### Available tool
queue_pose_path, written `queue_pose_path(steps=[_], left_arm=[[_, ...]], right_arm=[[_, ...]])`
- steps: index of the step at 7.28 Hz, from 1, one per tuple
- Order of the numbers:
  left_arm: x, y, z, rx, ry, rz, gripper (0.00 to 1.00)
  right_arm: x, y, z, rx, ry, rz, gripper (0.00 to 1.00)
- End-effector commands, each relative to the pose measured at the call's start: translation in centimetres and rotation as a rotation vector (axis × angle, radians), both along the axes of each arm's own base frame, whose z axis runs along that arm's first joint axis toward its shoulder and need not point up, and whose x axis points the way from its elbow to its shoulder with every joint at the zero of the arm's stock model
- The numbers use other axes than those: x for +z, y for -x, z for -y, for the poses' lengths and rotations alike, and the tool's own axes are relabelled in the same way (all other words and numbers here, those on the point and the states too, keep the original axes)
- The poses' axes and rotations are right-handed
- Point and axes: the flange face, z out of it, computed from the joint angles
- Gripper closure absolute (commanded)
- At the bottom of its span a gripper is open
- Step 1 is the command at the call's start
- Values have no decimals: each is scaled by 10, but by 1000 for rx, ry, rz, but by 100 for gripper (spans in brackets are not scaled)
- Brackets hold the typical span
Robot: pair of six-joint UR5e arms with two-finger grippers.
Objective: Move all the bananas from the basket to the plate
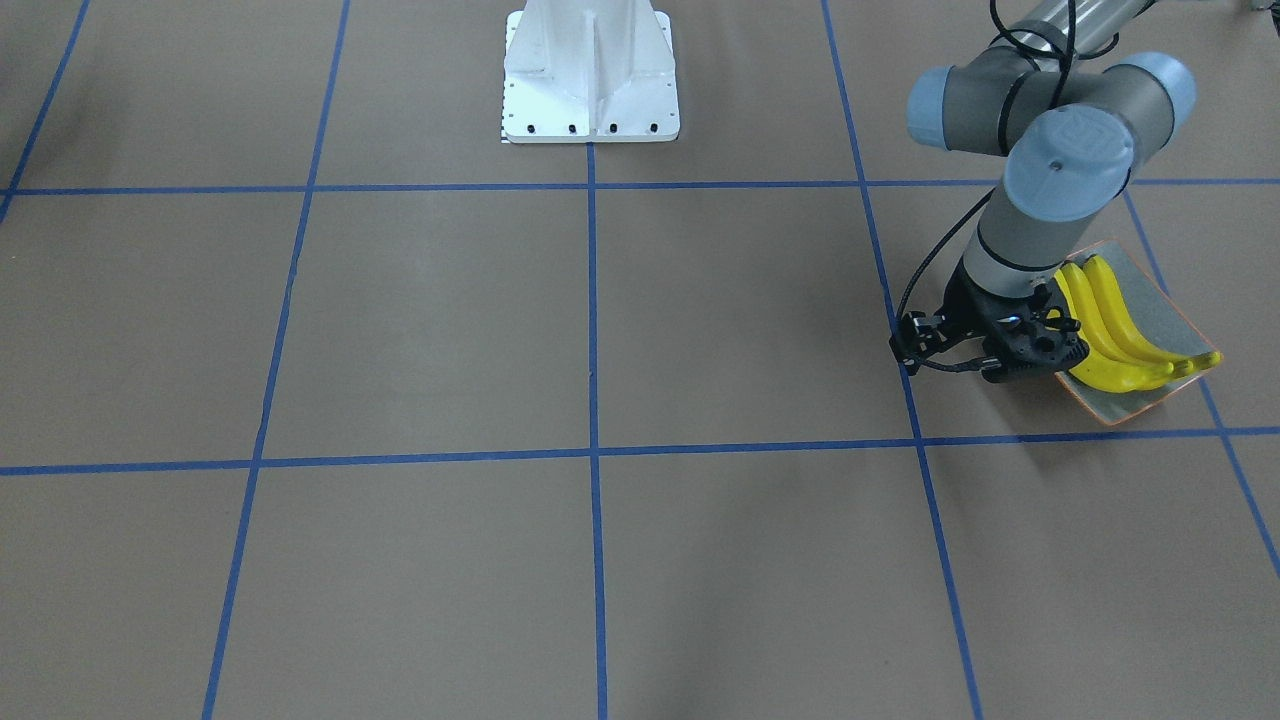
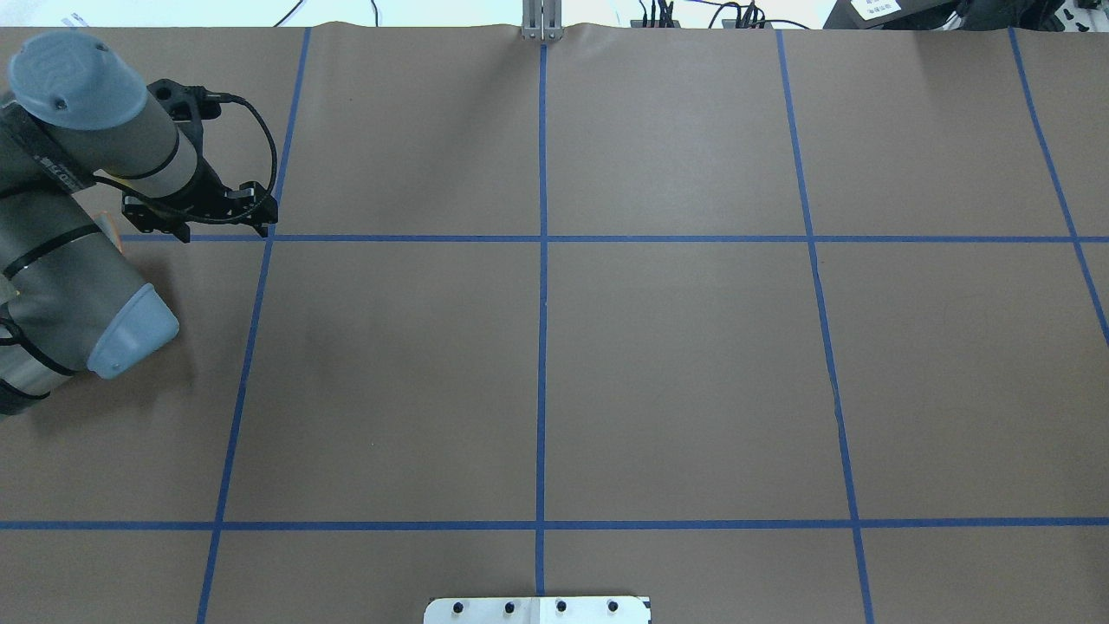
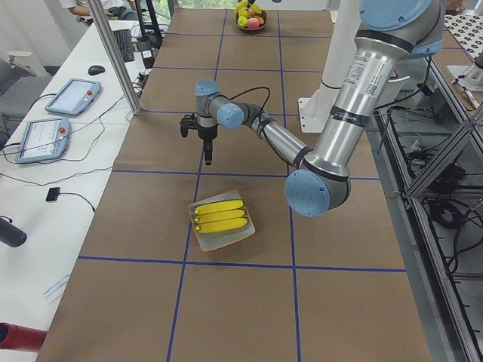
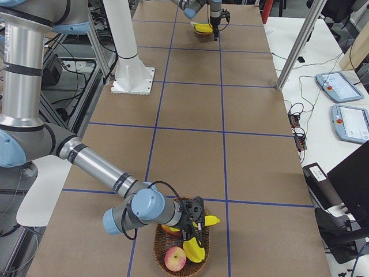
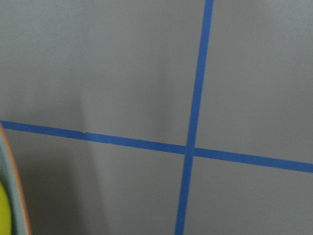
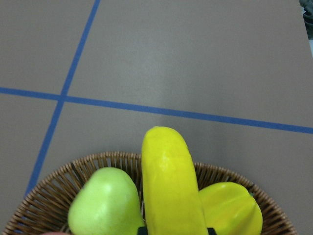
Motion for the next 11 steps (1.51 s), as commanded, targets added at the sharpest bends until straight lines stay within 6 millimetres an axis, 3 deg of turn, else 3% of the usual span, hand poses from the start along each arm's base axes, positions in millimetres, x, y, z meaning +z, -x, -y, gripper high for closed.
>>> queue_pose_path(steps=[1, 3, 5, 6, 7, 8, 9, 10, 11], left_arm=[[-8, -13, -4, -12, -44, -69, 0], [-27, -20, 3, -9, -158, -177, 0], [-57, -51, 5, 33, -150, -291, 0], [-92, -77, -2, 44, -151, -335, 0], [-127, -93, -10, 53, -170, -394, 0], [-141, -107, -21, 62, -188, -456, 0], [-144, -121, -31, 88, -247, -530, 0], [-153, -132, -32, 58, -227, -608, 0], [-170, -147, -43, 61, -223, -668, 0]], right_arm=[[-38, 4, 29, 2, 41, 120, 100], [-84, 37, 82, -61, 98, 293, 100], [-144, 95, 134, -151, 127, 377, 100], [-195, 142, 165, -197, 137, 403, 100], [-251, 173, 200, -189, 179, 453, 100], [-289, 215, 216, -197, 176, 456, 100], [-333, 273, 232, -185, 181, 460, 100], [-374, 330, 233, -174, 196, 491, 100], [-404, 375, 219, -166, 199, 519, 100]])
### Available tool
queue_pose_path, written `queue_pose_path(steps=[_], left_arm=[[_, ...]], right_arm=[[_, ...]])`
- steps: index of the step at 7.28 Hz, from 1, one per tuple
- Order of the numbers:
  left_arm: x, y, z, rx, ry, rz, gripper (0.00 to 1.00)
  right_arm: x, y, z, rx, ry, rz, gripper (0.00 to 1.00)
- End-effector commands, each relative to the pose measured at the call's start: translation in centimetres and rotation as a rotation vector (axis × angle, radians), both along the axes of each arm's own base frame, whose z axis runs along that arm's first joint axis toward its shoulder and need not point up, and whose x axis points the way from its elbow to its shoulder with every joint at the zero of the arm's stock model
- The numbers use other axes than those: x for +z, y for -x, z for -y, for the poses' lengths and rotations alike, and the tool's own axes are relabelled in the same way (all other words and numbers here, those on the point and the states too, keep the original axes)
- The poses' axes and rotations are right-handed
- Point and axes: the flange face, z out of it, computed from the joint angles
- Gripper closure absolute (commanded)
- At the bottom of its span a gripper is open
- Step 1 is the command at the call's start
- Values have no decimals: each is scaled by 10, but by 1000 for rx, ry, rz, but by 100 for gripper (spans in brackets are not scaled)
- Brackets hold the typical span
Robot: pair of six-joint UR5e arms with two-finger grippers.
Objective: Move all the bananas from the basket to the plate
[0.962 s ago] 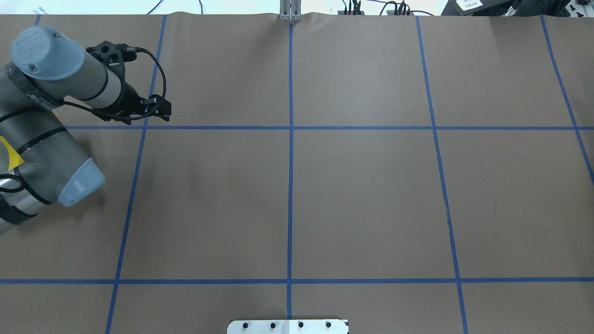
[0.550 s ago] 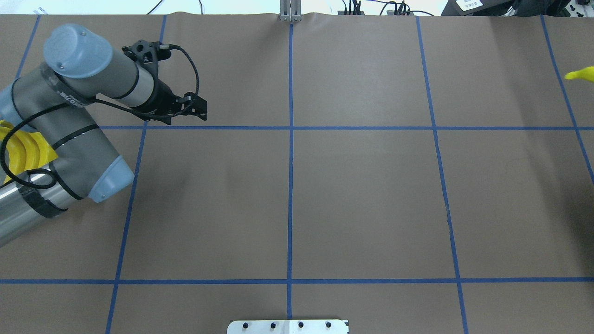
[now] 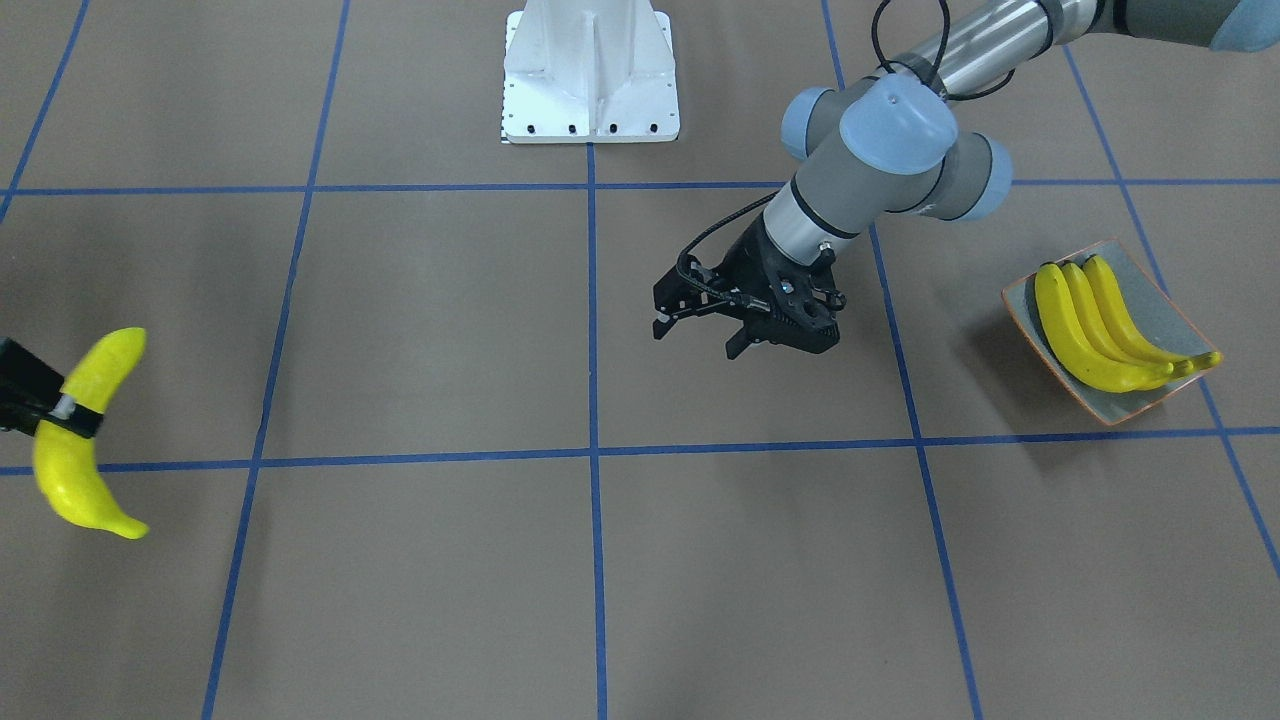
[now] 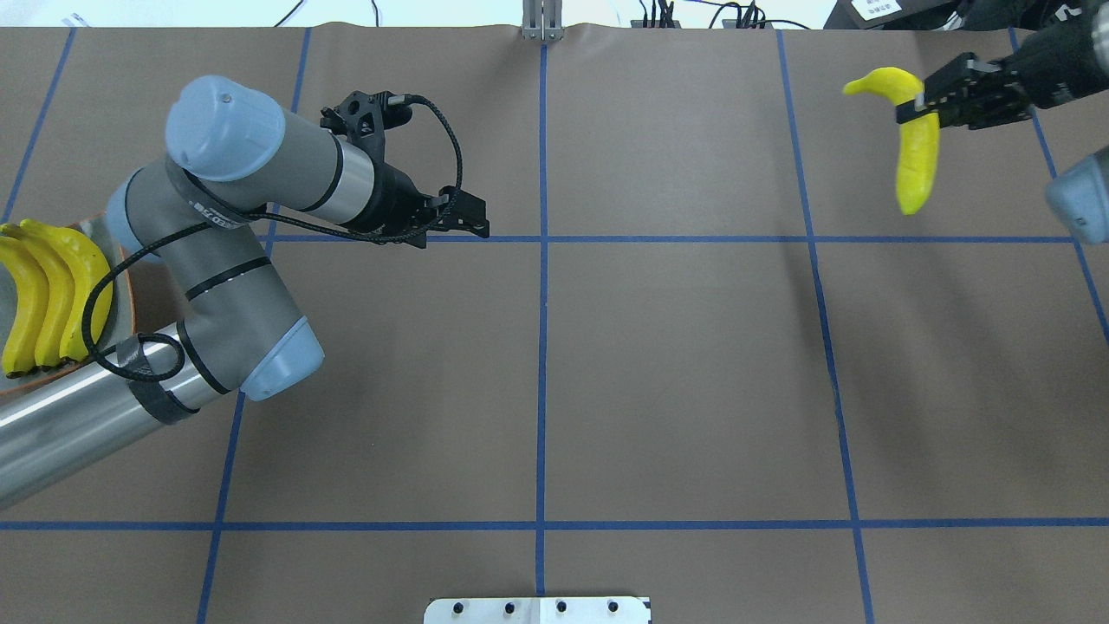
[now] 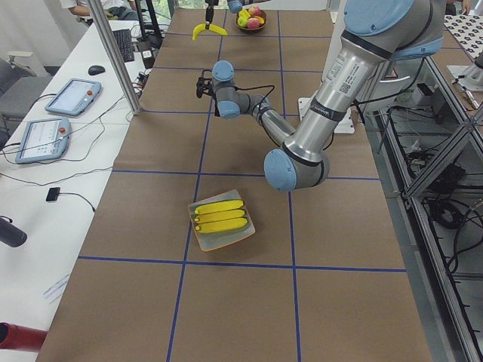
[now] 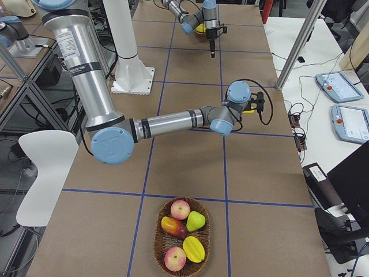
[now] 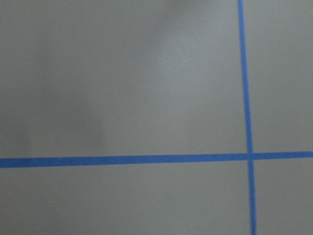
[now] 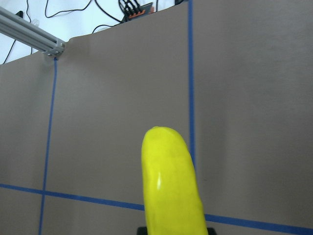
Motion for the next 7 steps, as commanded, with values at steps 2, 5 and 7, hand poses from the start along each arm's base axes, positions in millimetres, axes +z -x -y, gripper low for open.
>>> queue_pose_path(steps=[2, 5, 7], left_arm=[[-55, -33, -31, 46, -38, -165, 1], [-97, -60, -62, 67, -83, -225, 4], [-103, -62, -64, 63, -89, -234, 4]], right_arm=[[-84, 133, -36, 50, 60, 77, 100], [-121, 175, -58, -3, 71, 128, 100], [-142, 202, -78, -16, 65, 154, 100]])
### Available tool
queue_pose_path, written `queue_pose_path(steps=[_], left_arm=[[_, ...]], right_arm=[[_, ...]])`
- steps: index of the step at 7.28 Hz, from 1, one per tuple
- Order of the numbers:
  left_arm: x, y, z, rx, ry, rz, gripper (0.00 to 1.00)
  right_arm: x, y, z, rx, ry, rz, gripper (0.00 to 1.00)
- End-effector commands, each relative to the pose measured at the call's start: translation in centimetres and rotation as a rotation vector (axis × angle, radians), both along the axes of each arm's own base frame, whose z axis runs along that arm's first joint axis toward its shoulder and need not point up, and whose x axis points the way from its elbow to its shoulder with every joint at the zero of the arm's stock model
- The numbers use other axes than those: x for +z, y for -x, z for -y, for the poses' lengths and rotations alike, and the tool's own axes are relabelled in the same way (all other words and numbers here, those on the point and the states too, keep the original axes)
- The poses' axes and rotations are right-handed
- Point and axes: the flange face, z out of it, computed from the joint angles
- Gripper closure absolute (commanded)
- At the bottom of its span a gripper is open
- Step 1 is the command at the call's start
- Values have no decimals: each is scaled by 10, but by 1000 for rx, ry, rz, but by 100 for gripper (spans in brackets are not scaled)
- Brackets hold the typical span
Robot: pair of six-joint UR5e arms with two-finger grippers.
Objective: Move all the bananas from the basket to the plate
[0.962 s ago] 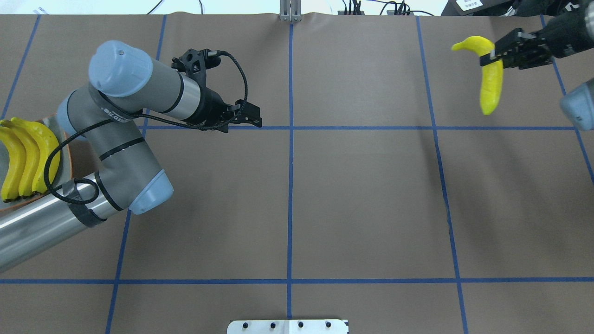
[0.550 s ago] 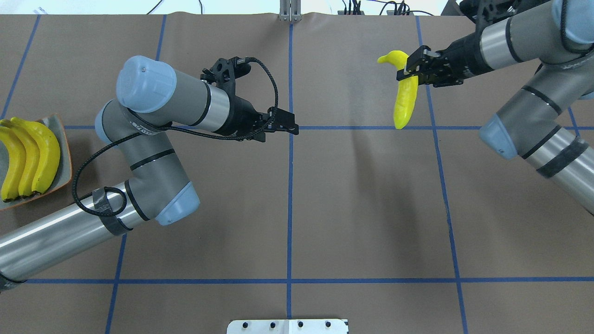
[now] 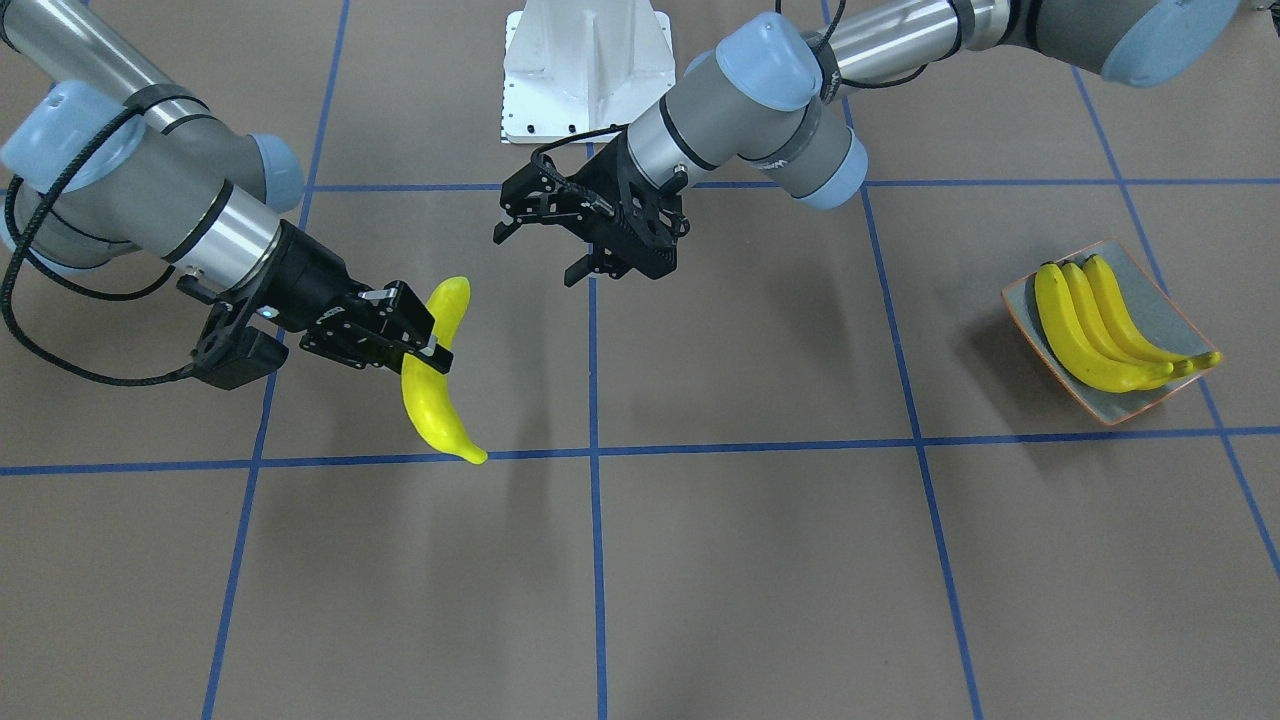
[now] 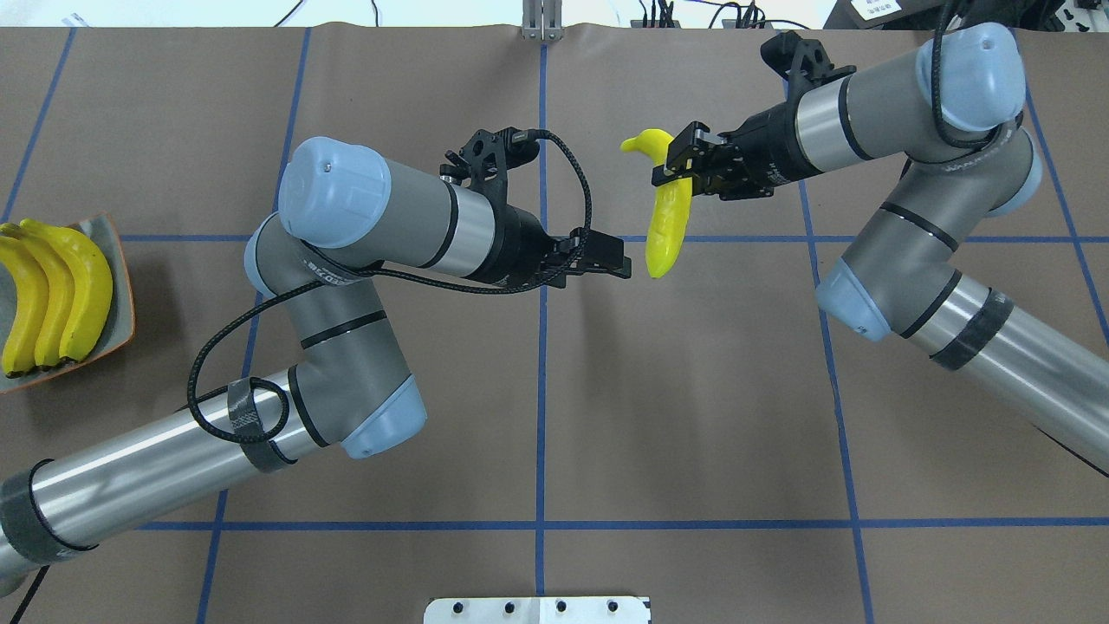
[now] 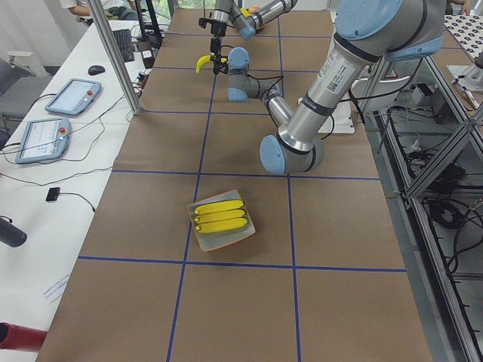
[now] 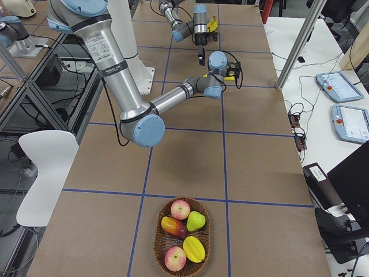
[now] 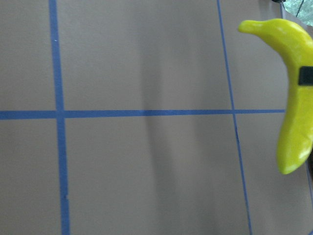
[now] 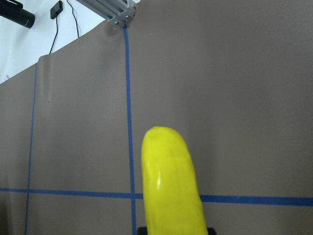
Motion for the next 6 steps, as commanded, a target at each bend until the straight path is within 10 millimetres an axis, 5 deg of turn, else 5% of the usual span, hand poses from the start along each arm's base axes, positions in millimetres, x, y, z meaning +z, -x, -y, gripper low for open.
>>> queue_pose_path(steps=[1, 6], left_arm=[[-2, -2, -2, -2, -8, -13, 4], [-3, -7, -1, 0, -22, -35, 4]], right_arm=[[-21, 26, -20, -25, 7, 28, 100], [-37, 29, -24, -30, 2, 45, 100]])
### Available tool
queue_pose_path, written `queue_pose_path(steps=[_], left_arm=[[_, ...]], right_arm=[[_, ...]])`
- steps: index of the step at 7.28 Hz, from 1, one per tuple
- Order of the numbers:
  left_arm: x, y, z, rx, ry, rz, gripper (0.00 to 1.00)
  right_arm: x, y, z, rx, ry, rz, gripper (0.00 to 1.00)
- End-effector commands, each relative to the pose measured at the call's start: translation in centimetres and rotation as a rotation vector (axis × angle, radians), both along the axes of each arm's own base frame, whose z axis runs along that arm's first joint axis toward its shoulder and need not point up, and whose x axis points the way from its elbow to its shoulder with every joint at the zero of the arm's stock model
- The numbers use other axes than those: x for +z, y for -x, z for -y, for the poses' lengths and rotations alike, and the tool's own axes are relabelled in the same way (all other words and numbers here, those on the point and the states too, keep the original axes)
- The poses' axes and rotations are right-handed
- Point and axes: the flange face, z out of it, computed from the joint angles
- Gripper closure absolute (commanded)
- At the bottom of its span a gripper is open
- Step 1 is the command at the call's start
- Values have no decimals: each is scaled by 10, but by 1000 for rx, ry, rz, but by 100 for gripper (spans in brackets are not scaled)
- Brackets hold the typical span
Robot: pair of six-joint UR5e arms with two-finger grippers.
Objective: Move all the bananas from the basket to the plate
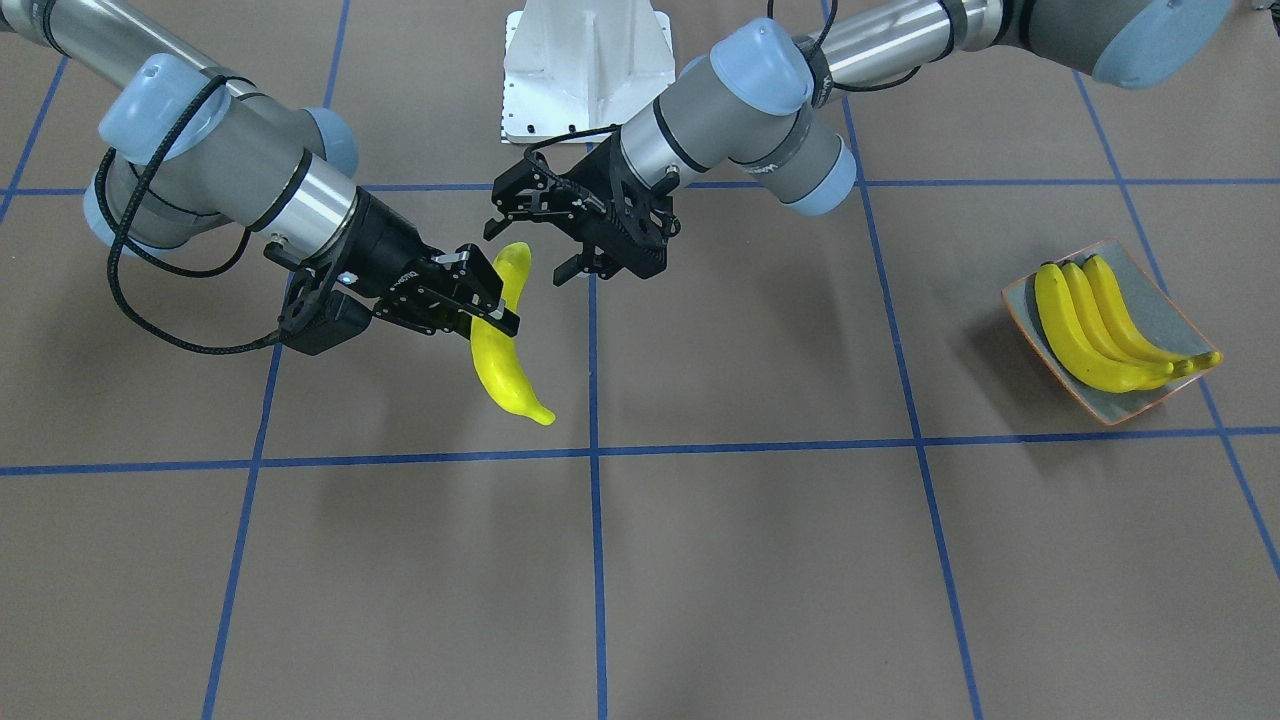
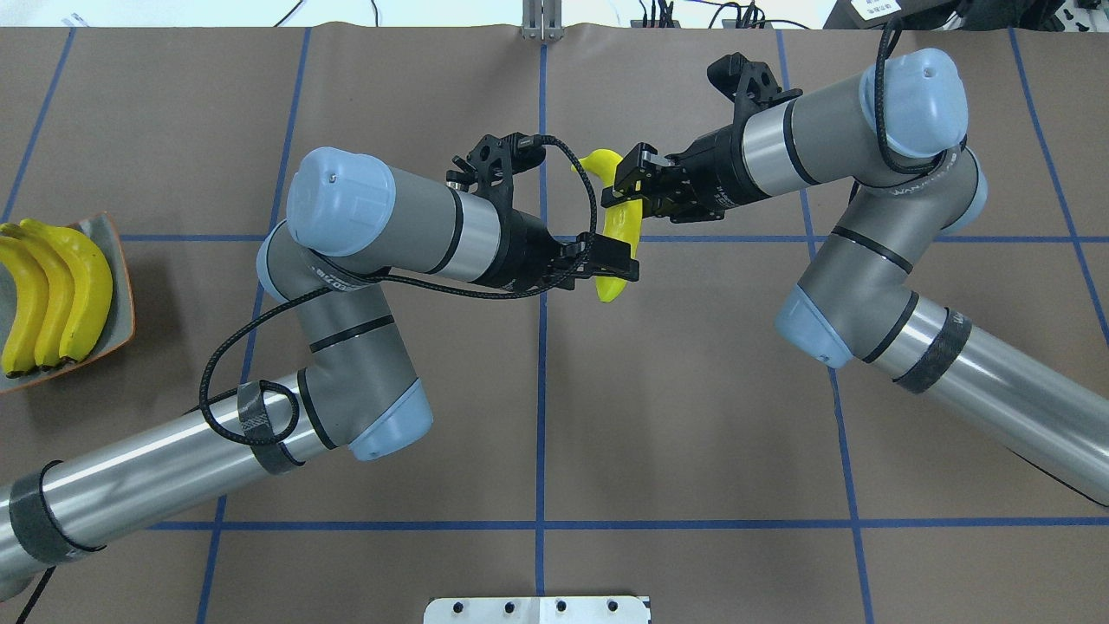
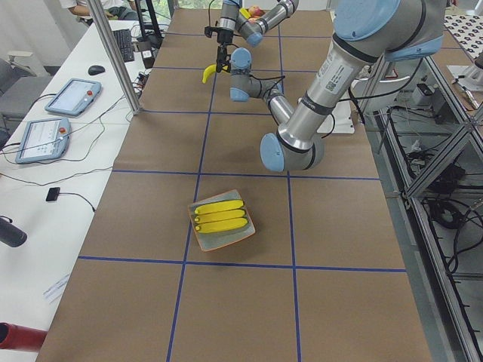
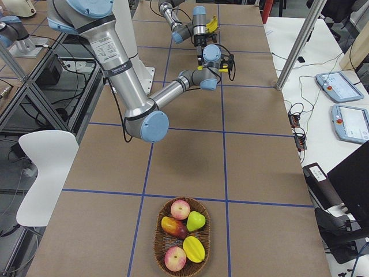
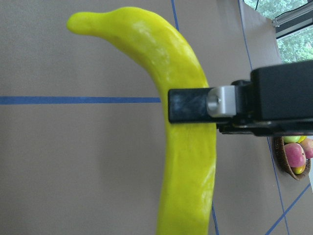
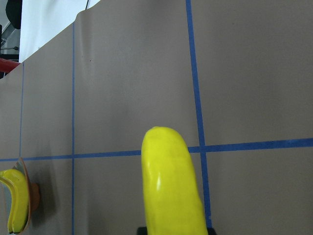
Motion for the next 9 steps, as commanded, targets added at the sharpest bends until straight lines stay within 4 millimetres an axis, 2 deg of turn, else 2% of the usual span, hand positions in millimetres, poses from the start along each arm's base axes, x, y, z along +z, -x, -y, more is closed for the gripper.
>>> queue_pose_path(steps=[1, 4, 6, 7, 8, 9], left_arm=[[-4, 0, 0, 0, -3, -5, 4], [-4, -1, 0, 0, -5, -7, 5], [-5, -1, 0, -12, -5, -9, 24], [-4, -3, -1, -9, -3, -6, 54], [-5, -3, -1, -9, -5, -9, 100], [-5, -3, -1, -11, -3, -8, 100]], right_arm=[[-8, -1, -7, -10, -4, 14, 100], [-14, 4, -17, -26, 1, 25, 100], [-15, 7, -22, -35, -2, 28, 100], [-16, 8, -23, -37, -4, 30, 100], [-14, 8, -23, -40, -3, 28, 100], [-15, 8, -24, -42, -9, 32, 100]])
